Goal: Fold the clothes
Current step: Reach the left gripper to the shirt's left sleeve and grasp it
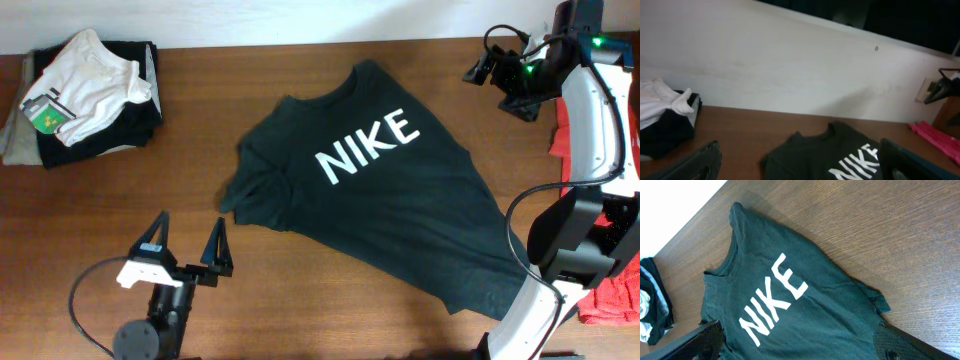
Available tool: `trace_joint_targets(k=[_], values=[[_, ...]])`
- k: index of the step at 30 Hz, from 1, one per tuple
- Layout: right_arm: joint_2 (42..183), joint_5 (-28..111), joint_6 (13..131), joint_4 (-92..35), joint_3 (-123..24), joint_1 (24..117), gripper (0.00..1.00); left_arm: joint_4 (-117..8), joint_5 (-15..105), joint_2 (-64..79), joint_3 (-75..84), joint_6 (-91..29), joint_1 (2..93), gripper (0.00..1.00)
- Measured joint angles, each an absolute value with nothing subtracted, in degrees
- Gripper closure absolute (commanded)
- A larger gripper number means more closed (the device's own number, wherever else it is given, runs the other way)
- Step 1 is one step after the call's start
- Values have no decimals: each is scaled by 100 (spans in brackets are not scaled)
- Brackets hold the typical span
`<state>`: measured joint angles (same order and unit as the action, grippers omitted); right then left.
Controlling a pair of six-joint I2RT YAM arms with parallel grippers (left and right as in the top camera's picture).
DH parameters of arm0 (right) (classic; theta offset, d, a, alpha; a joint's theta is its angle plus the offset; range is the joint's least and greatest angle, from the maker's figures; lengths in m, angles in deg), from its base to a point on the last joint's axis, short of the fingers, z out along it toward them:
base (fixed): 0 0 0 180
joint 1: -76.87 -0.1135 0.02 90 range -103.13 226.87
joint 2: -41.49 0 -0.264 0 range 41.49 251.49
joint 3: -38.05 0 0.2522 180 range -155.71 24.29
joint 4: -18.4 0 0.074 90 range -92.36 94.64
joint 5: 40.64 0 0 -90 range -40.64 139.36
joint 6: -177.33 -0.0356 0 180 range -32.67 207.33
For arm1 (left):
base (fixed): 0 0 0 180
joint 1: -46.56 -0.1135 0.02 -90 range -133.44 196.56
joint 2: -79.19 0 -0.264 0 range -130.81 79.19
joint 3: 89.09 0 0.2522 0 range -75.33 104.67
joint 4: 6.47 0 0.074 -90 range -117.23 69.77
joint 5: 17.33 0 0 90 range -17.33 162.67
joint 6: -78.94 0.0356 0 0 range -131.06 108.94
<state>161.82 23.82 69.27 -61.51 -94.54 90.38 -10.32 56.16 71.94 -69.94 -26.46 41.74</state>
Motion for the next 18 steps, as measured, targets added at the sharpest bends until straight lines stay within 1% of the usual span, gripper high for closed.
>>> trace_joint_targets(k=[3,6,8,13,14,15,18], values=[[16182,2380,6931,-6144,-9454,9038,1,-1030,5415,6226,-6386,-2484,4174,1],[16182,2382,6931,-6155,-9454,9038,1,-746,4805,5089,-5689,-2401,4174,1],[16182,2382,6927,-6157,-9454,9038,1,-566,4399,4755,-5593,-2396,4174,1],[16182,2382,6931,-6157,-9454,9038,2,-682,3712,4296,-5525,-2368,4174,1],[16182,2382,6931,-6155,-9454,9038,1,-870,3605,4092,-5359,-2281,4213,1],[16182,2382,6931,-6153,-9454,9038,1,-1325,3553,3856,-5101,-2163,4286,1],[16182,2382,6931,-6144,-9454,9038,1,-3242,3791,2833,-3910,-1625,4817,1]])
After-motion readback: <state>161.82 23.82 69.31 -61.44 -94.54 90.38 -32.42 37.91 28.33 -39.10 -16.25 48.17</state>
